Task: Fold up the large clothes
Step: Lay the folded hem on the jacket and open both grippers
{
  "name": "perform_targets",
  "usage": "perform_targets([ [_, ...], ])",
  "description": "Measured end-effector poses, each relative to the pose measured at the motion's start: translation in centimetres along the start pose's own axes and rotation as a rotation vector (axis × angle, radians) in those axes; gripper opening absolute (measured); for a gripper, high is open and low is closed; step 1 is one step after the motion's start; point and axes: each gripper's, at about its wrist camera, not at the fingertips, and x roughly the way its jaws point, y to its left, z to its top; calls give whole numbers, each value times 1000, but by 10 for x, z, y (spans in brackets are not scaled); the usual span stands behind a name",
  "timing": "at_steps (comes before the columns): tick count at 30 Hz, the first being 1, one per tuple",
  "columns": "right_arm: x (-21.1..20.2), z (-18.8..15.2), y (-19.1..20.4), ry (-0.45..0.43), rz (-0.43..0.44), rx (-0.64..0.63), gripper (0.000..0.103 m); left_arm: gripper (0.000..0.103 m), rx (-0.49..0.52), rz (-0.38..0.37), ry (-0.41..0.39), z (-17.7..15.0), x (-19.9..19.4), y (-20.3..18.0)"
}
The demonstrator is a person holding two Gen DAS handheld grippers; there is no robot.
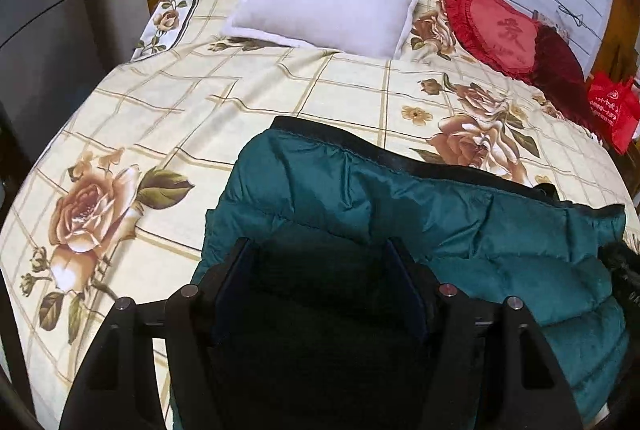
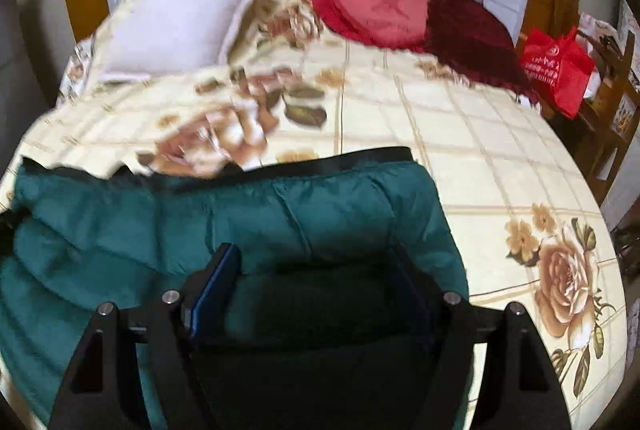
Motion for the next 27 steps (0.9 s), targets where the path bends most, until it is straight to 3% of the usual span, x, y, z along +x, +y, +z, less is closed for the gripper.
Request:
perform_targets([
  [9, 13, -5, 2, 10, -11, -3, 83, 80, 28, 28, -12, -5, 8, -4],
  [11, -4, -9, 3, -15, -9, 5, 83, 80, 26, 27, -11, -5, 8, -4],
  [18, -74, -45, 12, -96, 129, 4, 83, 81, 13, 23, -39, -9, 5, -2],
  [22, -51, -67, 21, -6, 114, -32, 89, 81, -7, 21, -54, -13, -7, 1],
  [27, -60, -69, 26, -13, 81, -29, 92, 81, -54, -50, -68, -27, -38, 15],
])
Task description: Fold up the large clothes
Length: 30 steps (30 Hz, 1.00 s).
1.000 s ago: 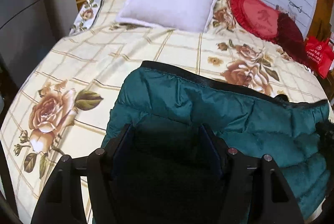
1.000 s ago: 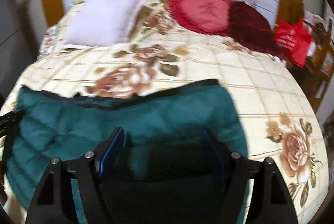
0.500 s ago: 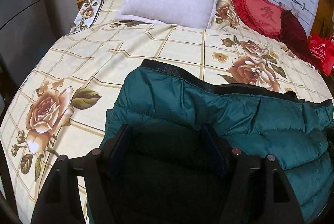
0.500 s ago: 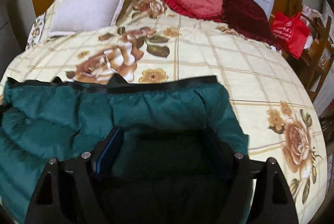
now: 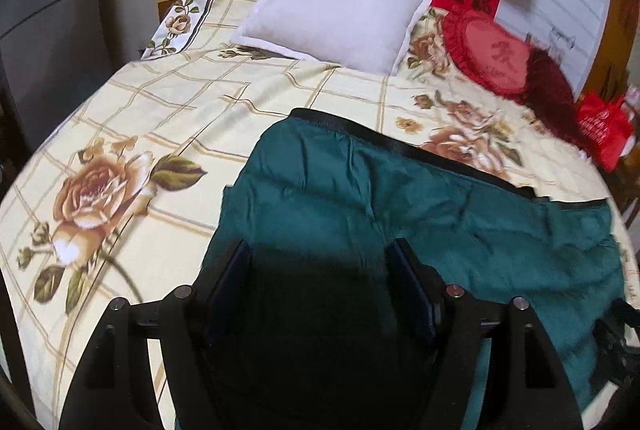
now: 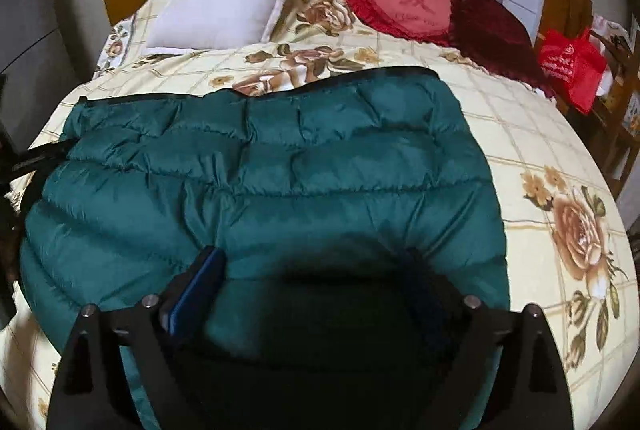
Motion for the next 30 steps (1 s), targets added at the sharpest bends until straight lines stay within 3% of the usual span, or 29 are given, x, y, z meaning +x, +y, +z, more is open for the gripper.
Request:
perform_targets([
  [8, -45, -27, -22, -48, -22, 67, 92, 81, 25, -32, -24, -28, -43, 10],
  [10, -39, -34, -28, -11, -24, 84, 93, 81, 22, -47, -17, -36, -49, 12],
  [13, -20, -40, -30, 48, -19, 91, 101, 81, 22, -55, -5, -42, -52, 11],
  [30, -50, -40, -45, 38, 8, 114, 103, 81, 38, -46, -3, -54, -67, 11],
])
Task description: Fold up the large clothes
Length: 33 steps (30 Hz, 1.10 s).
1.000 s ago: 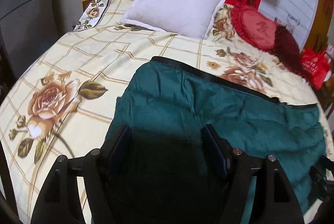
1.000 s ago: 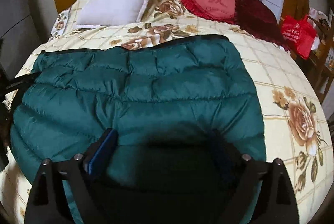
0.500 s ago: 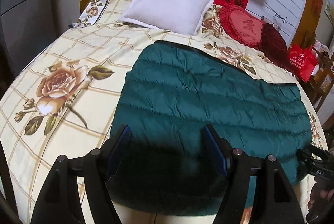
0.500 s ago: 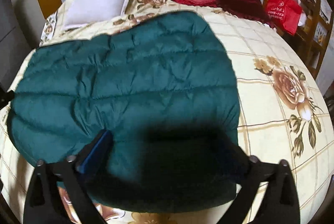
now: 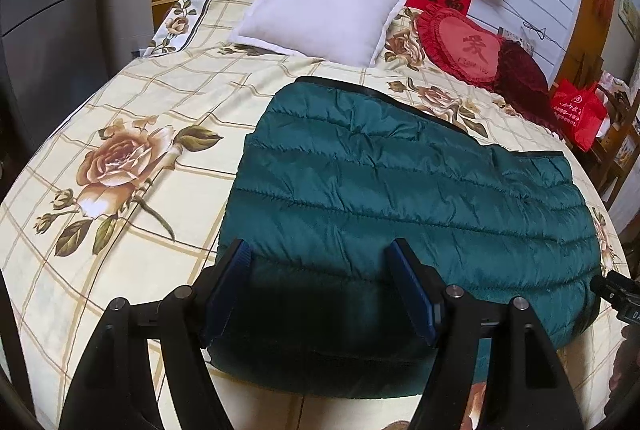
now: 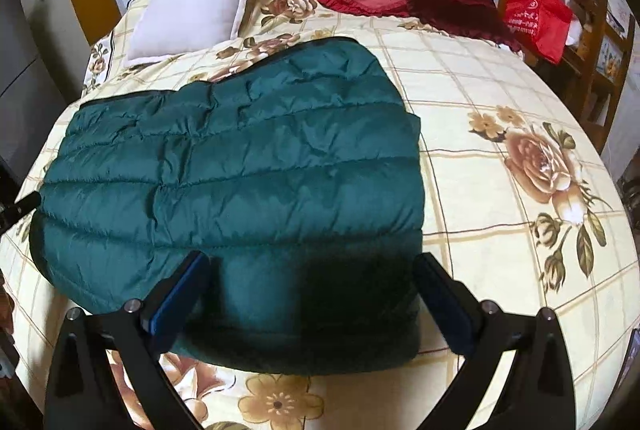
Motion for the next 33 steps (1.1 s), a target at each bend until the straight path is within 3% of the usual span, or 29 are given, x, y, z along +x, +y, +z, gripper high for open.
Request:
perform_targets([
  [10, -2, 3, -11, -11, 2, 27, 103, 81, -26, -17, 24, 1, 7, 12],
  [23, 16, 19, -62, -8, 51, 179, 103, 82, -263, -214, 122, 13, 36, 61],
  [33, 44, 27, -76, 31, 142, 216, 103, 96, -306, -319, 141, 14, 50, 67],
])
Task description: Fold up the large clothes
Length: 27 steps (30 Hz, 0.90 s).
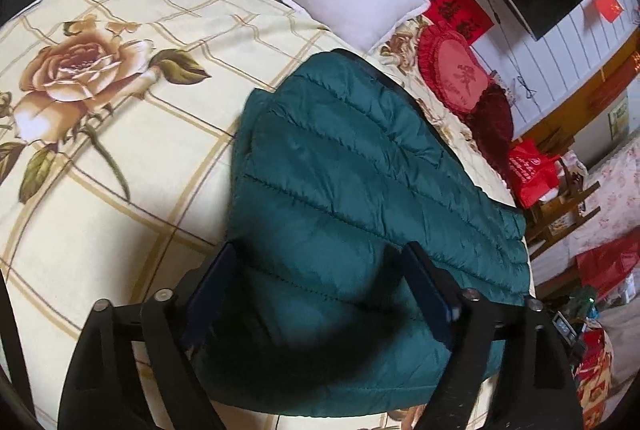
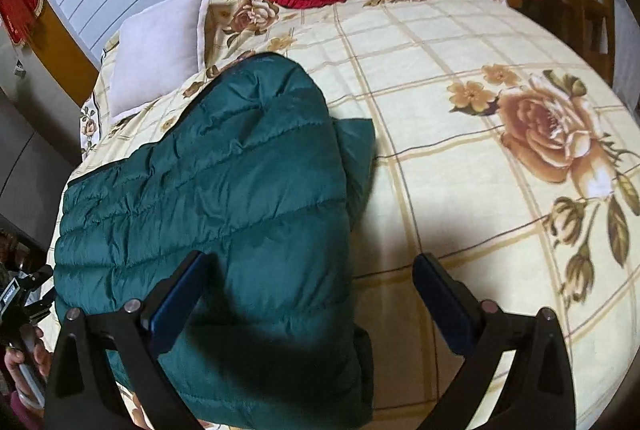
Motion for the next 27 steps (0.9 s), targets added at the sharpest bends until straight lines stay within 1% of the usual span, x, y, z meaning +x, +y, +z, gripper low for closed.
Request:
perform_targets([
  [2, 6, 2, -1, 13, 14, -16, 103, 102, 4, -20, 13, 1, 6, -1],
  [3, 8, 3, -1, 16, 21, -20, 103, 103, 4, -24, 17, 1, 8, 0],
  [7, 19, 6, -5, 28, 70, -21, 103, 103, 5, -32, 29, 2, 17, -1],
  [10, 30, 9, -9, 58, 112, 1, 103, 103, 9, -27, 42, 5, 19, 0],
  [12, 33, 10, -11, 64, 131, 10, 103, 103, -12, -30, 31, 9, 14, 5],
  [13, 34, 9, -11, 65, 136, 10, 103, 103, -41, -30, 4, 11, 8, 10],
  [15, 36, 8, -11, 67, 152, 12, 103, 103, -103, -55, -32, 14, -2, 23],
  [16, 37, 8, -12, 68, 160, 14, 103, 103, -140, -68, -36, 16, -4, 30],
  [18, 41, 8, -14, 74, 181, 25, 103, 103, -159, -64, 6, 17, 2, 37],
  [19, 43, 8, -15, 77, 187, 32, 103, 103, -162, -51, 28, 16, 6, 40],
  [20, 45, 8, -15, 80, 196, 41, 103, 103, -161, -46, 37, 15, 9, 41],
  [22, 47, 8, -14, 80, 198, 40, 103, 103, -153, -62, 65, 10, 16, 39],
  [25, 50, 10, -8, 79, 197, 20, 103, 103, -135, -109, 116, 4, 29, 31],
  [27, 51, 10, -8, 90, 204, 13, 103, 103, -104, -93, 117, 1, 33, 23],
])
